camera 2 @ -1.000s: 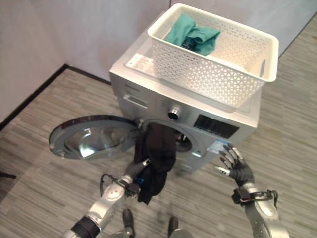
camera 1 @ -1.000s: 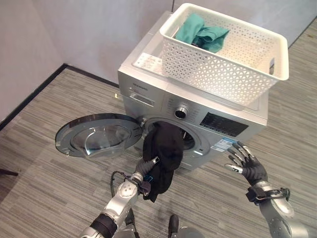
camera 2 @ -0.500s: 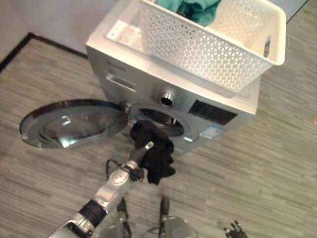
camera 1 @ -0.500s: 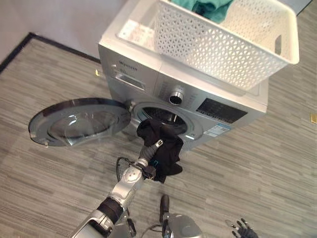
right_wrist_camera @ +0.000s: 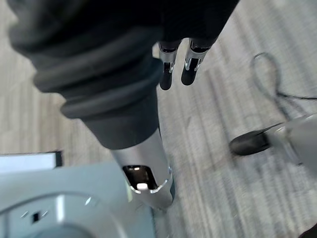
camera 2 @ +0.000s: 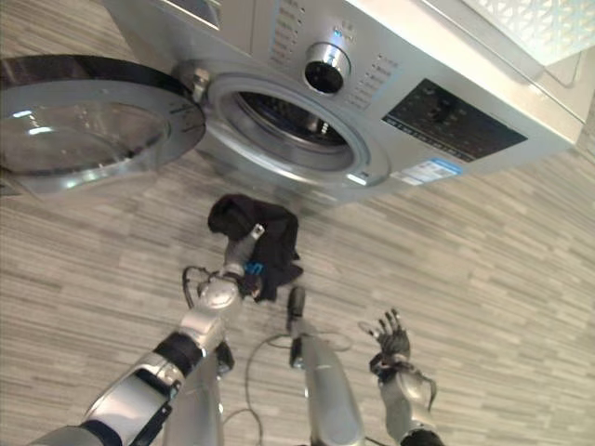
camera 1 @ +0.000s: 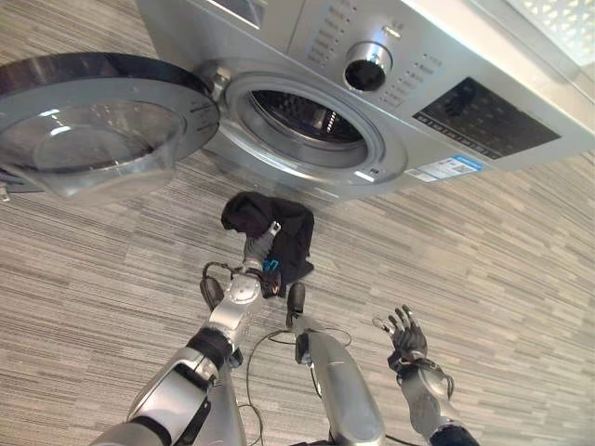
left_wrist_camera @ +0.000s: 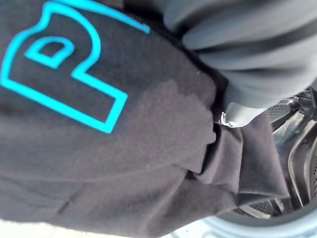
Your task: Grab the laundry basket,head to the washer,open it,put in the laundry and shut it.
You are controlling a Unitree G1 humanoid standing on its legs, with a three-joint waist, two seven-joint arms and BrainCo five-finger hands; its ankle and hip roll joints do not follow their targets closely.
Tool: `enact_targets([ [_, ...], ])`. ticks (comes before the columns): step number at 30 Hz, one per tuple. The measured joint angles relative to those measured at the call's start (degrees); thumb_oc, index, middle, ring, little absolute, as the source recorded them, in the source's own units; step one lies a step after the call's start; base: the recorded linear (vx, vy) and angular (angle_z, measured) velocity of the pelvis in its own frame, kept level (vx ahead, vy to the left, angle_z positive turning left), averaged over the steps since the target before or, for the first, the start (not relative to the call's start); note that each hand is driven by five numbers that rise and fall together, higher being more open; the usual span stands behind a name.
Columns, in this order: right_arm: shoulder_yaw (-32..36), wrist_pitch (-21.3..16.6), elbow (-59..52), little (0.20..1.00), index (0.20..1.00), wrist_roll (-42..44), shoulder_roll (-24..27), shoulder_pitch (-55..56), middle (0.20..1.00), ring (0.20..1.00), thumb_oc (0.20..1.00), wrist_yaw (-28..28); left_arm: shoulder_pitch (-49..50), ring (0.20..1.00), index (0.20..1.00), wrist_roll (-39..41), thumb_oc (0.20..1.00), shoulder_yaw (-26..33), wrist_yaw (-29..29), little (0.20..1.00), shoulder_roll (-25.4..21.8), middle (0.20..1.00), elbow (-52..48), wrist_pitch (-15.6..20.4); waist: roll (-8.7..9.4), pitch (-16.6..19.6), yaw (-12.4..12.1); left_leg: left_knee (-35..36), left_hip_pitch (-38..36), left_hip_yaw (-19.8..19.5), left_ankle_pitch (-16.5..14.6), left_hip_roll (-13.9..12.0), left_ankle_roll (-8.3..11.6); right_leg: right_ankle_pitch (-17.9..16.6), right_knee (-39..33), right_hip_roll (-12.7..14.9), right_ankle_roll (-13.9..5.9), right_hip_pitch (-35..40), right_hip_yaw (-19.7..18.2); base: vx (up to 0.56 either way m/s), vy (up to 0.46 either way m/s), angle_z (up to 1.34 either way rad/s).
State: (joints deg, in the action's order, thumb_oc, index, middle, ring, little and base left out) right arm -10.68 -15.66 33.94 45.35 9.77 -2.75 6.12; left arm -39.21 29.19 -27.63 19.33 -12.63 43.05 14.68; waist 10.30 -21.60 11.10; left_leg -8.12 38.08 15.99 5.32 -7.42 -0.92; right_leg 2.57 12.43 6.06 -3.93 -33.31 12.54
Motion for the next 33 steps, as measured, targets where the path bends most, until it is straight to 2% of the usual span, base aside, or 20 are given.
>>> enact_targets([
  [5, -2.31, -0.81, -1.03, 1.000, 1.000, -0.14, 0.86, -0.23, 1.000, 1.000, 1.000, 0.25, -9.50, 0.200, 0.200, 0.09, 0.200, 0.77, 2.64, 0.200, -3.37, 0.200, -0.02, 1.94, 0.00, 0.00, 1.63, -2.56, 5.43, 0.11, -0.08, -0.63, -0.34, 0.06, 2.90, -0.04, 0.11, -5.80, -0.77, -0.03, -0.045, -0.05],
  [7, -2.38, -0.92, -1.16, 1.000, 1.000, -0.44, 1.38, -0.27, 1.000, 1.000, 1.000, 0.25, -12.53, 0.200, 0.200, 0.18, 0.200, 1.83, 3.06, 0.200, -4.23, 0.200, 0.00, 2.62, 0.01, 0.00, 2.53, -5.52, 8.02, -0.24, -1.08, -1.11, -0.71, 1.19, 5.57, 0.03, 0.35, -8.13, -0.83, -0.02, -0.057, 0.00],
  [11, -2.37, -1.65, -1.46, 1.000, 1.000, -0.65, 2.55, -0.49, 1.000, 1.000, 1.000, 0.20, -17.41, 0.200, 0.200, 0.39, 0.200, 2.76, 4.28, 0.200, -6.25, 0.200, 1.39, 3.70, 0.53, 0.36, 3.13, -15.18, 14.33, -1.32, -4.54, -3.54, -0.38, 4.93, 15.33, -0.06, 1.53, -14.59, -1.25, 0.00, -0.063, -0.05],
  [14, -2.47, -2.10, -7.34, 1.000, 1.000, -0.45, 5.16, -1.08, 1.000, 1.000, 1.000, 0.16, -23.58, 0.200, 0.200, 2.37, 0.200, 3.89, 4.74, 0.200, -8.06, 0.200, 6.75, 3.82, 1.22, 1.64, 5.30, -27.04, 23.48, -3.62, -8.74, -6.08, -0.10, 9.72, 26.73, -0.15, 2.89, -23.09, -1.19, 0.02, -0.088, -0.07],
  [17, -2.28, -3.79, -11.20, 1.000, 1.000, -0.39, 5.94, -1.43, 1.000, 1.000, 1.000, 0.16, -26.43, 0.200, 0.200, 2.48, 0.200, 3.65, 4.74, 0.200, -9.74, 0.200, 7.55, 3.85, 2.22, 2.56, 5.80, -30.53, 29.06, -4.79, -9.21, -7.23, -0.23, 10.97, 31.41, -0.29, 4.31, -29.01, -0.98, 0.03, -0.049, -0.03],
  [23, -2.16, -4.29, -10.98, 1.000, 1.000, -0.21, 6.20, -0.89, 1.000, 1.000, 1.000, 0.22, -28.29, 0.200, 0.200, 4.23, 0.200, 2.77, 4.64, 0.200, -13.59, 0.200, 12.66, 3.71, 2.11, 2.66, 6.04, -32.34, 30.05, -4.71, -9.49, -8.86, 0.73, 11.08, 32.49, -1.33, 4.83, -30.17, -1.28, 0.03, -0.034, -0.09],
  [26, -2.11, -4.35, -11.23, 1.000, 1.000, -0.59, 6.38, -0.21, 1.000, 1.000, 1.000, 0.18, -32.21, 0.200, 0.200, 4.63, 0.200, 2.81, 4.74, 0.200, -17.07, 0.200, 12.66, 3.76, 2.09, 2.76, 7.30, -32.03, 30.75, -4.00, -9.55, -8.99, 0.77, 10.82, 32.06, -1.35, 4.67, -31.30, -1.95, 0.02, -0.031, -0.07],
  [29, -2.02, -4.55, -13.23, 1.000, 1.000, -0.63, 6.99, 0.70, 1.000, 1.000, 1.000, 0.09, -36.43, 0.200, 0.200, 4.93, 0.200, 2.19, 4.71, 0.200, -20.93, 0.200, 13.07, 3.93, 1.88, 4.49, 8.14, -31.37, 32.15, -2.66, -9.57, -9.88, 0.69, 9.00, 29.64, -2.60, 4.30, -33.01, -3.16, 0.04, -0.071, -0.26],
  [33, -0.96, -4.87, -12.99, 1.000, 1.000, -1.24, 7.41, 2.36, 1.000, 1.000, 1.000, 0.29, -47.25, 0.200, 0.200, 15.07, 0.200, 2.19, 5.26, 0.200, -21.75, 0.200, 14.26, 4.20, 1.93, 4.54, 9.61, -30.28, 32.38, -1.61, -9.61, -10.12, 0.64, 7.90, 27.18, -3.30, 3.78, -33.33, -4.13, 0.04, -0.046, -0.11],
])
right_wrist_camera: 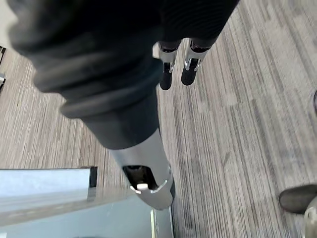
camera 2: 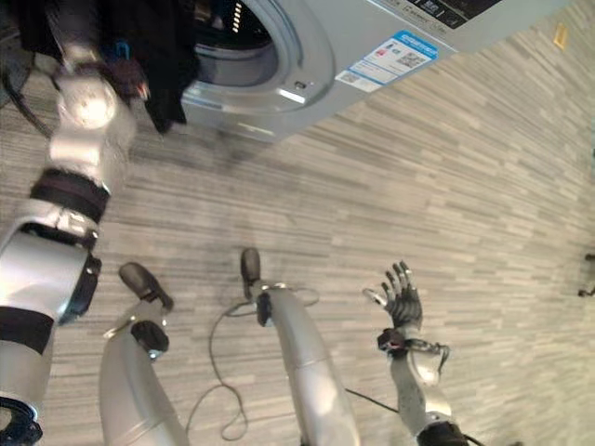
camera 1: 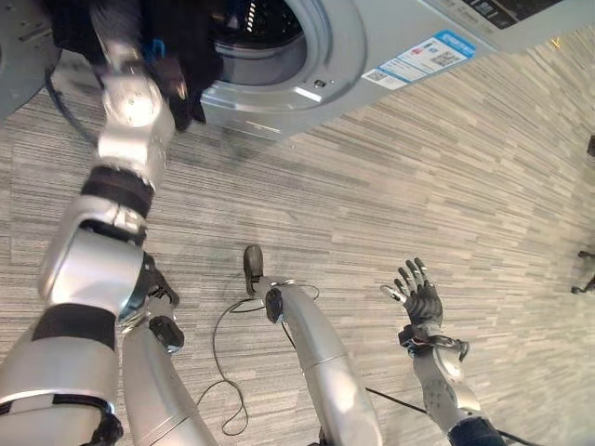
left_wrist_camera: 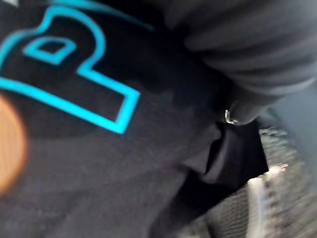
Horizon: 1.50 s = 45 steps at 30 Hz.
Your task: Grab the laundry basket,head to the washer,open it,put in the laundry and shut it.
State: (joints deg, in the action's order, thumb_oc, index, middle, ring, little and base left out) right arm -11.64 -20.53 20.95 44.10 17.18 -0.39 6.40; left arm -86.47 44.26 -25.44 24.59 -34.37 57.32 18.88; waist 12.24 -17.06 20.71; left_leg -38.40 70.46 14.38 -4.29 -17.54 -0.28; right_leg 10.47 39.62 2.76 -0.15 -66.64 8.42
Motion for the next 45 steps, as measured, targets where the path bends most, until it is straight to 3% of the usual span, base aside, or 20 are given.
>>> enact_targets([
  [3, 0.27, 0.18, 1.02, 1.000, 1.000, -0.55, -0.14, 0.01, 1.000, 1.000, 1.000, 1.69, -1.20, 0.200, 0.200, 7.79, 0.200, 5.11, 1.26, 0.200, 5.10, 0.200, -1.84, 2.65, 0.01, 0.01, 0.53, 0.81, 0.17, 0.50, -0.07, 0.11, -0.15, -0.48, -0.83, 0.01, -0.20, -0.32, -0.32, 0.03, -0.004, -0.04],
  [6, 1.18, 1.05, 2.54, 1.000, 1.000, -2.16, -0.31, -1.26, 1.000, 1.000, 1.000, 5.06, -4.73, 0.200, 0.200, 21.01, 0.200, 10.54, 2.35, 0.200, 13.29, 0.200, -4.07, 8.44, 0.01, 0.01, 0.83, 1.69, 0.07, 0.85, -0.06, 0.63, -0.20, -0.87, -1.68, 0.23, -0.59, -0.33, -0.72, 0.02, 0.017, 0.00],
  [9, 3.29, 1.65, -0.09, 1.000, 1.000, -2.65, 0.05, -2.33, 1.000, 1.000, 1.000, 7.17, -5.46, 0.200, 0.200, 27.23, 0.200, 14.13, 2.75, 0.200, 16.00, 0.200, -4.69, 12.68, 0.01, 0.00, 1.20, 3.01, -0.69, 1.95, 0.01, 1.19, -0.25, -1.63, -2.99, 0.41, -1.12, -0.36, -1.79, 0.00, 0.036, -0.04],
  [10, 4.40, 1.54, -0.20, 1.000, 1.000, -2.73, 0.56, -2.56, 1.000, 1.000, 1.000, 7.31, -5.07, 0.821, 0.821, 27.94, 0.821, 14.08, 2.76, 0.821, 15.98, 0.821, -5.97, 15.02, 0.00, 0.00, 1.50, 3.33, -0.61, 2.23, 0.01, 1.18, -0.26, -2.20, -3.99, 0.27, -1.41, -0.37, -2.16, 0.00, 0.000, -0.13],
  [11, 4.48, 1.69, -0.36, 1.000, 1.000, -2.72, 1.12, -2.48, 1.000, 1.000, 1.000, 7.33, -4.86, 1.000, 1.000, 27.91, 1.000, 13.98, 2.79, 1.000, 15.99, 1.000, -6.78, 15.14, 0.00, 0.00, 1.53, 3.52, -0.58, 2.32, 0.01, 1.17, -0.26, -2.50, -4.56, 0.16, -1.49, -0.37, -2.14, 0.01, -0.026, -0.12],
  [13, 6.04, 1.72, -0.45, 1.000, 1.000, -2.68, 1.95, -1.93, 1.000, 1.000, 1.000, 7.29, -4.33, 1.000, 1.000, 27.67, 1.000, 12.49, 2.69, 1.000, 13.72, 1.000, -7.72, 14.49, 0.00, 0.00, 1.46, 3.60, -0.49, 2.54, 0.01, 1.15, -0.27, -2.91, -5.20, 0.11, -1.59, -0.33, -2.36, 0.01, -0.013, -0.07],
  [14, 7.65, 1.80, -0.18, 1.000, 1.000, -2.64, 2.19, -1.94, 1.000, 1.000, 1.000, 7.32, -4.23, 1.000, 1.000, 27.66, 1.000, 9.62, 2.52, 1.000, 11.73, 1.000, -7.09, 11.91, -0.03, -0.02, 1.20, 3.59, -0.57, 2.64, 0.00, 1.24, -0.27, -2.95, -5.27, 0.13, -1.65, -0.33, -2.58, 0.00, 0.004, -0.05],
  [16, 10.32, 2.30, -0.76, 1.000, 1.000, -2.60, 6.03, -1.79, 1.000, 1.000, 1.000, 7.01, -5.70, 1.000, 1.000, 20.91, 1.000, -6.78, -3.92, 1.000, 2.22, 1.000, 4.19, 2.75, -1.76, 0.11, -0.82, 3.83, -0.65, 2.93, 0.02, 1.42, -0.29, -3.10, -5.49, 0.27, -1.72, -0.33, -2.74, -0.02, 0.003, 0.06],
  [17, 15.17, 2.41, -1.37, 1.000, 1.000, -2.01, 8.24, -0.59, 1.000, 1.000, 1.000, 6.61, -8.58, 1.000, 1.000, 10.58, 1.000, -19.30, -9.50, 1.000, -2.48, 1.000, 14.73, -5.64, -4.84, 0.27, -2.54, 5.39, -0.73, 2.80, 0.82, 2.33, -0.67, -3.11, -5.96, 0.67, -1.73, -0.35, -2.22, -0.03, -0.003, 0.27],
  [18, 16.11, 3.48, 0.52, 1.000, 1.000, -1.45, 9.27, -0.81, 1.000, 1.000, 1.000, 6.07, -9.86, 1.000, 1.000, -4.46, 1.000, -26.39, -13.52, 1.000, -3.15, 1.000, 15.39, -11.36, -6.00, 0.58, -3.98, 6.62, -0.86, 2.55, 1.61, 3.01, -0.66, -3.07, -6.12, 1.55, -1.75, -0.33, -1.63, -0.03, 0.007, 0.37],
  [19, 14.58, 4.63, 1.47, 1.000, 1.000, -1.45, 10.59, -1.39, 1.000, 1.000, 1.000, 5.33, -11.75, 1.000, 1.000, -16.24, 1.000, -33.72, -15.39, 1.000, -1.55, 1.000, 15.80, -14.53, -6.23, 0.59, -5.13, 7.79, -1.32, 2.27, 2.29, 3.64, -0.67, -3.04, -6.18, 1.58, -1.79, -0.08, -1.48, -0.03, 0.003, 0.30],
  [22, 10.82, 5.61, -4.11, 1.000, 1.000, -1.54, 10.62, -2.29, 1.000, 1.000, 1.000, 1.93, -14.26, 1.000, 1.000, -41.68, 1.000, -40.38, -18.93, 1.000, 2.95, 1.000, 15.12, -19.64, -6.22, 0.64, -4.47, 8.63, -1.54, 2.05, 2.80, 4.30, -0.93, -3.03, -6.10, 2.25, -1.77, 0.03, -1.16, -0.01, -0.021, 0.12],
  [26, 10.37, 5.71, -4.08, 1.000, 1.000, -0.77, 10.57, -2.18, 1.000, 1.000, 1.000, 1.00, -13.38, 1.000, 1.000, -48.81, 1.000, -36.16, -20.51, 1.000, 4.29, 1.000, 6.79, -20.34, -6.21, 0.65, -2.78, 8.70, -1.55, 1.84, 2.88, 4.63, -1.06, -3.07, -6.12, 2.51, -1.84, 0.35, -1.01, 0.00, -0.016, 0.02],
  [32, 9.72, 5.68, -6.25, 1.000, 1.000, 0.10, 10.85, -1.02, 1.000, 1.000, 1.000, 0.71, -13.41, 1.000, 1.000, -48.64, 1.000, -29.18, -16.13, 1.000, 7.92, 1.000, 6.90, -20.30, -6.07, 0.74, -1.02, 9.75, -2.02, 1.78, 3.57, 5.06, -1.06, -3.10, -6.36, 2.62, -1.83, 0.48, -0.60, 0.00, -0.034, 0.02],
  [34, 3.78, 5.74, 6.59, 1.000, 1.000, -1.08, 11.30, -5.69, 1.000, 1.000, 1.000, 0.98, -13.23, 1.000, 1.000, -48.55, 1.000, -26.24, -14.10, 1.000, 9.58, 1.000, 8.33, -20.21, -5.28, 1.41, -1.21, 10.83, -2.32, 1.69, 4.17, 5.16, -0.72, -3.21, -6.76, 2.54, -1.68, 0.46, -0.49, 0.00, 0.036, 0.04],
  [38, 1.99, 5.87, 4.64, 1.000, 1.000, -2.23, 10.72, -3.74, 1.000, 1.000, 1.000, 0.93, -13.50, 1.000, 1.000, -46.36, 1.000, -24.76, -11.88, 1.000, 9.06, 1.000, 11.45, -20.40, -5.23, 1.44, -1.17, 11.61, -2.27, 1.74, 4.48, 5.21, -0.66, -3.34, -7.30, 2.45, -1.58, 0.35, -0.34, 0.05, -0.096, 0.02],
  [40, -5.52, 8.66, 26.42, 1.000, 1.000, 1.04, 8.94, -22.52, 1.000, 1.000, 1.000, 8.91, -13.71, 1.000, 1.000, -44.79, 1.000, -15.55, -11.32, 1.000, 18.87, 1.000, 17.11, -21.81, -5.27, 1.41, -5.11, 11.13, -1.52, -0.45, 7.30, 6.15, 0.53, -3.43, -7.85, 3.68, -1.72, 2.55, 1.09, -0.02, 0.079, 0.21],
  [41, -12.03, 11.33, 46.56, 1.000, 1.000, 2.45, 5.52, -46.55, 1.000, 1.000, 1.000, 9.69, -3.25, 1.000, 1.000, -44.37, 1.000, -19.54, -10.15, 1.000, 26.02, 1.000, 5.34, -18.95, -7.33, 1.89, -10.57, 14.99, -5.77, -1.23, 8.53, 7.41, 0.26, -3.36, -8.00, 4.38, -1.50, 3.72, 0.40, -0.06, 0.114, 0.37],
  [43, -17.03, 12.58, 50.98, 1.000, 1.000, 3.89, 4.30, -62.97, 1.000, 1.000, 1.000, 9.48, -1.49, 1.000, 1.000, -44.39, 1.000, -22.24, -10.20, 1.000, 27.84, 1.000, 6.98, -19.45, -10.00, 1.91, -11.63, 18.17, -6.91, -0.95, 8.82, 8.31, -0.13, -3.47, -7.64, 5.16, -1.45, 3.63, 1.47, -0.04, 0.049, 0.21],
  [45, -19.73, 13.61, 54.70, 1.000, 1.000, 4.73, 4.28, -74.56, 1.000, 1.000, 1.000, 9.40, 0.61, 1.000, 1.000, -44.63, 1.000, -23.46, -10.20, 1.000, 29.81, 1.000, 9.35, -19.99, -10.11, 1.84, -13.07, 19.34, -7.90, 0.12, 9.61, 8.60, -0.28, -3.91, -7.68, 5.30, -1.47, 3.46, 0.81, 0.00, 0.000, 0.00],
])
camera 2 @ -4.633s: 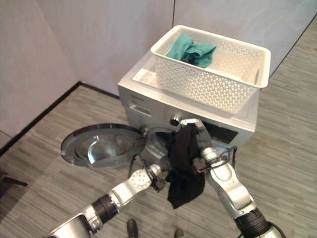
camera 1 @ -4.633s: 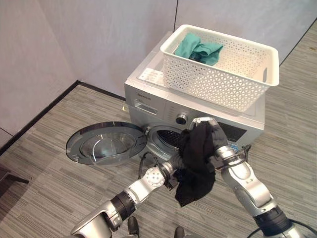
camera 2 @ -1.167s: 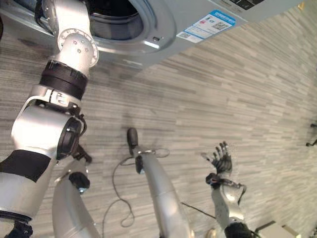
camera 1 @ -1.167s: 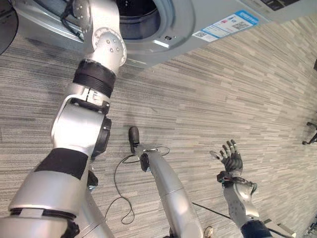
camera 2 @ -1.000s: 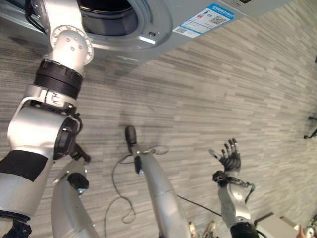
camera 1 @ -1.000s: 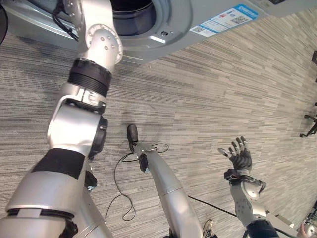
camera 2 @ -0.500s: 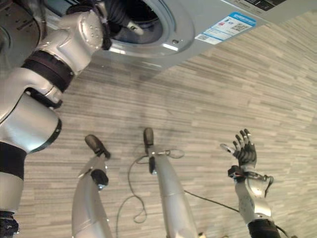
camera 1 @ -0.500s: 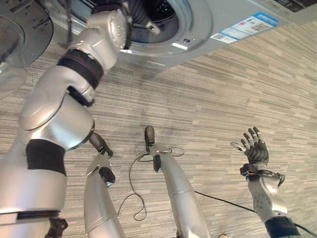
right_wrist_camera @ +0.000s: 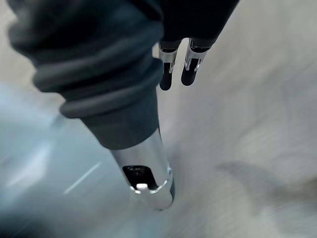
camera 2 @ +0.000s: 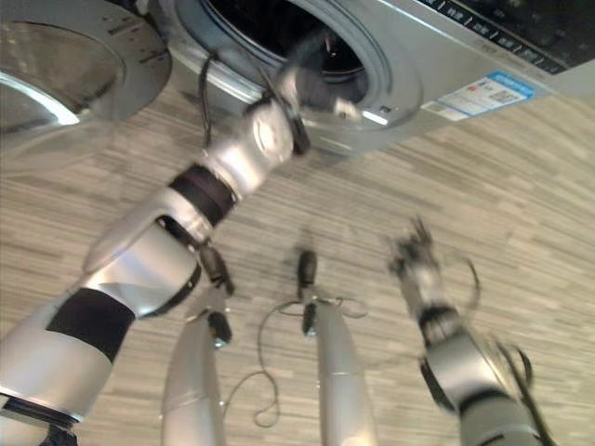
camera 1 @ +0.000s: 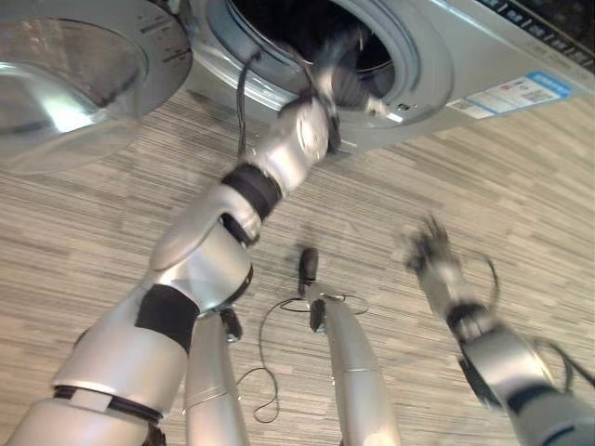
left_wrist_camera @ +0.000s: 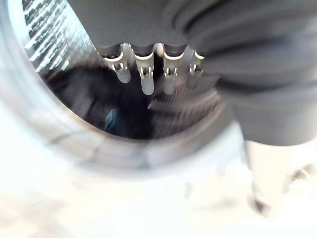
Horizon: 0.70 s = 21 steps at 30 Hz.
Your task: Grab the laundry basket,head to the washer,open it,put in the laundry and shut it.
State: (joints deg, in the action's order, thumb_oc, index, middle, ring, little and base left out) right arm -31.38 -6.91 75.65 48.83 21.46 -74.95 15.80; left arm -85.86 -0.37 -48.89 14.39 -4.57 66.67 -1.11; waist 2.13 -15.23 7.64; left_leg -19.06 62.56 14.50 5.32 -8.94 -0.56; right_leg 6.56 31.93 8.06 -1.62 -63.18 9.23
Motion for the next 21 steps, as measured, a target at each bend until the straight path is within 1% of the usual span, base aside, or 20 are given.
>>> enact_targets([
  [1, 1.48, 4.36, 4.02, 1.000, 1.000, 2.13, -1.14, -2.52, 1.000, 1.000, 1.000, 0.27, 3.99, 1.000, 1.000, -0.03, 1.000, -1.69, -0.06, 1.000, 0.32, 1.000, 0.62, -0.79, 0.03, 0.01, 0.12, 0.26, -1.05, -0.44, 0.21, 0.08, -0.18, -0.04, -0.35, 0.07, -0.04, 1.70, 0.71, -0.02, -0.022, 0.09],
  [2, 1.88, 3.36, 3.98, 1.000, 1.000, 2.13, -1.23, -0.75, 1.000, 1.000, 1.000, -0.21, 7.21, 1.000, 1.000, -0.25, 1.000, -1.65, 0.17, 1.000, -0.17, 1.000, 0.60, -0.65, 0.02, 0.01, -0.04, 0.70, -2.33, -1.09, 0.21, 0.46, -0.18, 0.02, -1.26, 0.02, -0.12, 3.65, 1.49, -0.01, -0.042, 0.13],
  [5, 4.83, 3.25, 5.87, 1.000, 1.000, 2.13, -1.89, 2.85, 1.000, 1.000, 1.000, -0.53, 16.00, 1.000, 1.000, -0.82, 1.000, 0.47, 0.85, 1.000, -1.62, 1.000, -1.29, -0.31, -0.10, -0.07, -1.13, 2.63, -6.04, -1.22, 0.47, 0.82, -0.07, 0.10, -2.95, -0.19, -0.24, 7.46, 2.05, 0.00, -0.026, 0.06],
  [6, 7.08, 3.35, 6.80, 1.000, 1.000, 2.07, -2.70, 3.88, 1.000, 1.000, 1.000, -0.38, 22.89, 1.000, 1.000, -0.85, 1.000, 1.59, 1.06, 1.000, -3.56, 1.000, -4.47, -0.39, -0.20, -0.22, -1.96, 3.97, -8.62, -1.36, 0.75, 1.35, 0.13, 0.28, -3.63, -0.09, -0.44, 9.91, 2.33, 0.02, -0.028, 0.05],
  [7, 9.07, 3.35, 7.44, 1.000, 1.000, 2.09, -2.74, 3.91, 1.000, 1.000, 1.000, -0.01, 27.41, 1.000, 1.000, -1.13, 1.000, 1.70, 1.19, 1.000, -5.13, 1.000, -9.41, -0.13, -0.18, -0.23, -2.38, 4.56, -9.66, -1.41, 0.88, 1.30, 0.24, 0.29, -4.07, -0.16, -0.43, 10.82, 2.35, 0.03, -0.034, 0.09],
  [10, 12.02, 3.38, 8.90, 1.000, 1.000, 2.09, -2.65, 2.51, 1.000, 1.000, 1.000, 0.48, 34.69, 1.000, 1.000, -2.10, 1.000, 1.65, 1.15, 1.000, -6.96, 1.000, -14.60, -0.15, -0.51, -0.35, -5.82, 5.54, -11.61, -1.60, 1.35, 1.61, 0.38, 0.48, -4.22, -0.14, -0.35, 12.78, 2.84, 0.04, -0.043, 0.09],
  [11, 14.79, 4.00, 9.88, 1.000, 1.000, 2.31, -2.70, 1.04, 1.000, 1.000, 1.000, 1.44, 41.32, 1.000, 1.000, -2.08, 1.000, 2.69, 0.22, 1.000, -9.54, 1.000, -22.94, 0.71, -1.41, -0.88, -8.17, 5.87, -13.62, -2.62, 1.63, 1.73, 0.71, 0.95, -4.25, -0.05, -0.22, 15.42, 4.07, 0.10, -0.050, 0.25],
  [13, 17.41, 4.82, 14.18, 1.000, 1.000, 2.42, -2.02, 1.24, 1.000, 1.000, 1.000, 4.02, 45.96, 1.000, 1.000, -1.64, 1.000, 2.95, -1.56, 1.000, -11.05, 1.000, -25.59, 1.77, -2.43, -1.28, -10.64, 6.88, -16.46, -4.32, 2.22, 2.25, 0.92, 1.77, -4.35, 0.22, -0.29, 19.15, 5.86, 0.09, -0.022, 0.43],
  [14, 17.91, 5.52, 15.60, 1.000, 1.000, 2.12, -1.87, 1.84, 1.000, 1.000, 1.000, 3.85, 49.51, 1.000, 1.000, -1.74, 1.000, 2.59, -3.40, 1.000, -13.68, 1.000, -29.69, 2.53, -2.49, -1.36, -10.93, 7.47, -18.84, -5.25, 2.24, 2.62, 0.96, 2.82, -3.95, 0.70, -0.04, 21.66, 7.01, 0.05, 0.000, 0.48],
  [15, 18.53, 5.69, 15.41, 1.000, 1.000, 2.08, -2.13, 2.85, 1.000, 1.000, 1.000, 3.58, 51.53, 1.000, 1.000, -1.75, 1.000, 2.49, -4.34, 1.000, -15.09, 1.000, -30.15, 3.22, -2.54, -1.37, -11.28, 8.12, -20.86, -5.85, 2.39, 2.97, 1.18, 3.55, -3.60, 1.06, -0.10, 23.56, 7.30, 0.09, -0.011, 0.47],
  [16, 18.50, 5.61, 14.52, 1.000, 1.000, 1.98, -2.90, 4.95, 1.000, 1.000, 1.000, 2.26, 53.97, 1.000, 1.000, -1.72, 1.000, 2.64, -5.68, 1.000, -16.17, 1.000, -29.50, 3.12, -2.50, -1.30, -12.07, 9.60, -24.25, -6.12, 2.52, 3.44, 1.48, 4.65, -3.28, 1.70, -0.27, 26.40, 7.84, 0.10, 0.000, 0.35],
  [18, 18.59, 5.61, 13.14, 1.000, 1.000, 1.95, -4.24, 6.48, 1.000, 1.000, 1.000, 1.12, 55.71, 1.000, 1.000, -1.74, 1.000, 2.74, -6.70, 1.000, -17.01, 1.000, -29.53, 3.13, -2.57, -1.20, -12.45, 10.66, -26.80, -6.45, 2.38, 4.02, 1.45, 5.87, -2.79, 2.26, -0.18, 28.49, 8.10, 0.10, 0.010, 0.21],
  [19, 18.74, 5.43, 11.52, 1.000, 1.000, 1.72, -4.99, 8.94, 1.000, 1.000, 1.000, 0.34, 56.96, 1.000, 1.000, -1.91, 1.000, 3.40, -7.16, 1.000, -17.96, 1.000, -29.76, 3.41, -2.61, -1.02, -12.59, 11.44, -27.90, -6.49, 2.15, 4.03, 1.84, 6.07, -3.08, 2.31, -0.38, 29.47, 8.23, 0.10, 0.030, 0.23],
  [20, 19.13, 4.60, 6.24, 1.000, 1.000, -0.71, -6.54, 17.74, 1.000, 1.000, 1.000, -2.57, 59.43, 1.000, 1.000, -2.42, 1.000, 4.77, -7.89, 1.000, -18.36, 1.000, -30.20, 4.31, -2.13, -0.73, -12.76, 13.48, -31.22, -6.38, 2.72, 3.94, 2.18, 6.41, -4.00, 2.26, -0.35, 32.71, 9.01, 0.12, 0.045, 0.20],
  [21, 19.15, 4.41, 5.69, 1.000, 1.000, -1.66, -7.76, 22.72, 1.000, 1.000, 1.000, -3.58, 61.04, 1.000, 1.000, -2.51, 1.000, 5.27, -8.11, 1.000, -18.38, 1.000, -30.08, 4.34, -1.71, -0.31, -13.09, 14.29, -32.83, -6.38, 2.87, 3.96, 2.02, 6.57, -4.71, 2.41, -0.30, 34.40, 9.24, 0.10, 0.037, 0.19],
])
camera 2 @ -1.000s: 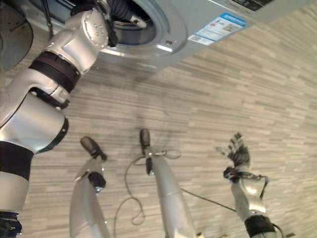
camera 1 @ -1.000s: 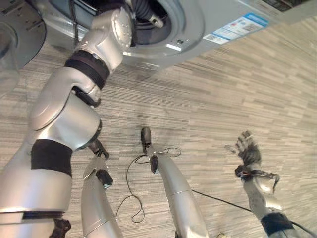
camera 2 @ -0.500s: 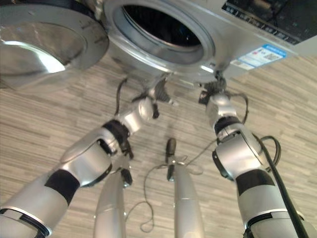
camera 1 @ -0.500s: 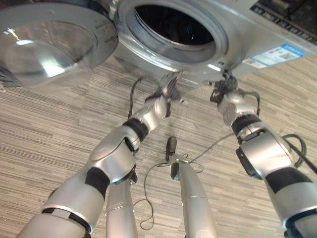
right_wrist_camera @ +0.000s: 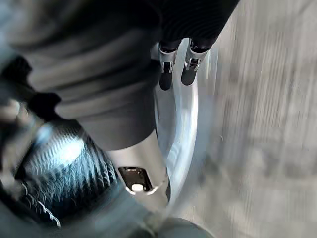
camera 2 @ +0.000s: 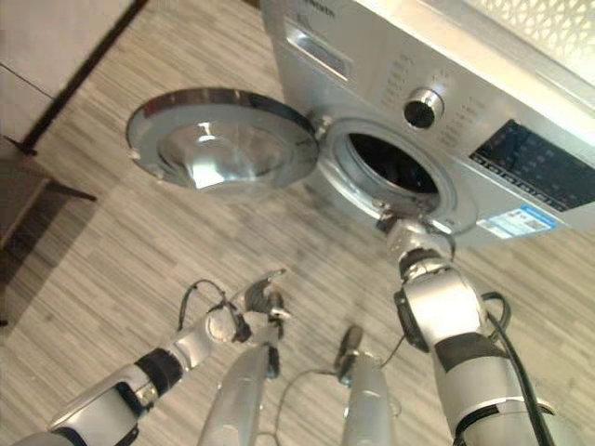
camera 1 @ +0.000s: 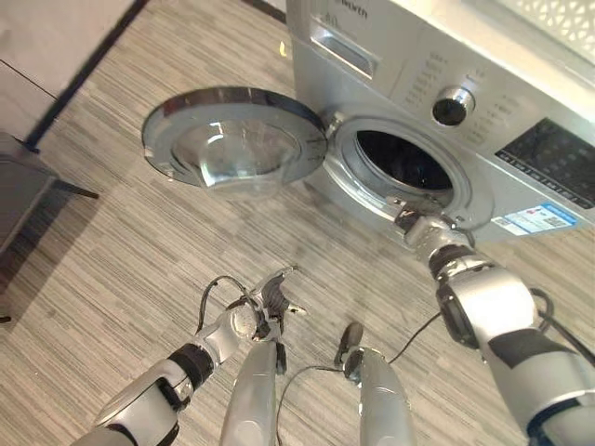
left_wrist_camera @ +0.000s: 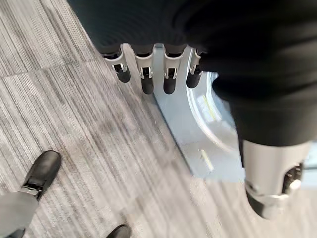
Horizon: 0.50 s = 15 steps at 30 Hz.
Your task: Grab the laundry basket,head to the washer,open it,put in the laundry and shut it.
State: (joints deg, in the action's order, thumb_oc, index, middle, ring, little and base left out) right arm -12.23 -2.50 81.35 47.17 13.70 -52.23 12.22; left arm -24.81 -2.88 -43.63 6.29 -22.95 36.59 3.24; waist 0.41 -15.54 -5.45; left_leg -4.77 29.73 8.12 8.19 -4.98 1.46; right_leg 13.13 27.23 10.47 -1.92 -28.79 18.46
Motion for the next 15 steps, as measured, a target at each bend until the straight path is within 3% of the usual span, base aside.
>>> enact_targets([
  [2, -0.08, 1.77, 1.12, 1.000, 1.000, -2.00, -3.64, 14.87, 1.000, 1.000, 1.000, -2.27, 4.62, 1.000, 1.000, -1.32, 1.000, -0.07, -1.10, 1.000, 0.16, 1.000, -0.01, -0.02, 0.00, 1.62, 0.30, 2.30, -4.44, -0.66, 0.61, 0.24, 0.33, -0.32, -3.36, -0.57, -0.39, 5.49, 1.55, 0.10, 0.056, 0.14],
  [4, -0.03, 2.47, 0.48, 1.000, 1.000, -3.69, -4.24, 26.68, 1.000, 1.000, 1.000, -3.81, 7.72, 1.000, 1.000, -3.26, 1.000, 1.58, -1.36, 1.000, 0.77, 1.000, 0.99, 0.49, -0.48, 3.15, 1.84, 3.88, -6.44, -1.30, 0.59, 0.44, 0.28, -0.64, -6.07, -0.82, -0.87, 8.46, 2.56, 0.11, 0.059, 0.16],
  [5, -0.04, 2.44, 0.19, 1.000, 1.000, -3.72, -4.22, 26.62, 1.000, 1.000, 1.000, -3.84, 7.73, 1.000, 1.000, -3.33, 1.000, 1.72, -1.36, 1.000, 0.87, 1.000, 1.05, 0.50, -0.49, 3.22, 1.83, 3.93, -6.54, -1.31, 0.60, 0.45, 0.28, -0.66, -6.18, -0.86, -0.89, 8.55, 2.61, 0.06, 0.026, 0.06],
  [7, -0.18, 3.18, -0.39, 1.000, 1.000, -6.71, -3.91, 37.32, 1.000, 1.000, 1.000, -6.04, 10.37, 1.000, 1.000, -6.84, 1.000, 4.93, -1.36, 1.000, 1.31, 1.000, 5.82, 0.31, -0.36, 4.56, 4.17, 5.53, -10.98, -1.13, 0.57, 0.21, 0.23, -2.56, -12.14, -2.89, -1.44, 14.92, 2.98, 0.10, 0.040, -0.07],
  [10, 2.08, 2.61, -0.99, 1.000, 1.000, -11.41, -1.46, 44.38, 1.000, 1.000, 1.000, -7.74, 12.73, 1.000, 1.000, -9.28, 1.000, 9.77, -0.86, 1.000, 3.28, 1.000, 14.22, 0.74, -0.55, 7.43, 5.34, 7.47, -14.34, -1.42, 0.56, -0.31, 0.23, -4.29, -17.95, -4.00, -1.66, 20.41, 4.32, 0.11, 0.042, 0.09],
  [12, 2.01, 2.31, -1.25, 1.000, 1.000, -13.84, 0.04, 46.13, 1.000, 1.000, 1.000, -8.40, 14.48, 1.000, 1.000, -9.68, 1.000, 10.84, -0.76, 1.000, 3.16, 1.000, 16.41, 0.73, -0.49, 9.24, 5.56, 8.42, -16.12, -1.41, 0.56, -0.36, 0.23, -4.95, -20.72, -4.73, -1.75, 23.05, 4.71, 0.05, 0.010, 0.08],
  [13, 2.23, 2.18, -0.98, 1.000, 1.000, -16.30, 1.60, 47.56, 1.000, 1.000, 1.000, -8.73, 16.89, 1.000, 1.000, -11.23, 1.000, 11.12, -0.45, 1.000, 2.94, 1.000, 17.79, 0.71, -0.57, 11.80, 5.68, 9.00, -16.78, -1.44, 0.56, -0.45, 0.24, -5.20, -23.01, -5.20, -1.64, 24.17, 5.17, 0.11, 0.056, 0.12],
  [15, 2.13, 2.19, -0.99, 1.000, 1.000, -16.77, 1.98, 47.24, 1.000, 1.000, 1.000, -8.76, 17.76, 1.000, 1.000, -11.23, 1.000, 10.65, -0.39, 1.000, 3.10, 1.000, 17.90, 0.61, -0.92, 12.56, 5.65, 8.92, -16.62, -1.49, 0.56, -0.78, 0.24, -5.52, -23.49, -5.76, -1.32, 24.27, 5.34, 0.15, 0.075, 0.03],
])
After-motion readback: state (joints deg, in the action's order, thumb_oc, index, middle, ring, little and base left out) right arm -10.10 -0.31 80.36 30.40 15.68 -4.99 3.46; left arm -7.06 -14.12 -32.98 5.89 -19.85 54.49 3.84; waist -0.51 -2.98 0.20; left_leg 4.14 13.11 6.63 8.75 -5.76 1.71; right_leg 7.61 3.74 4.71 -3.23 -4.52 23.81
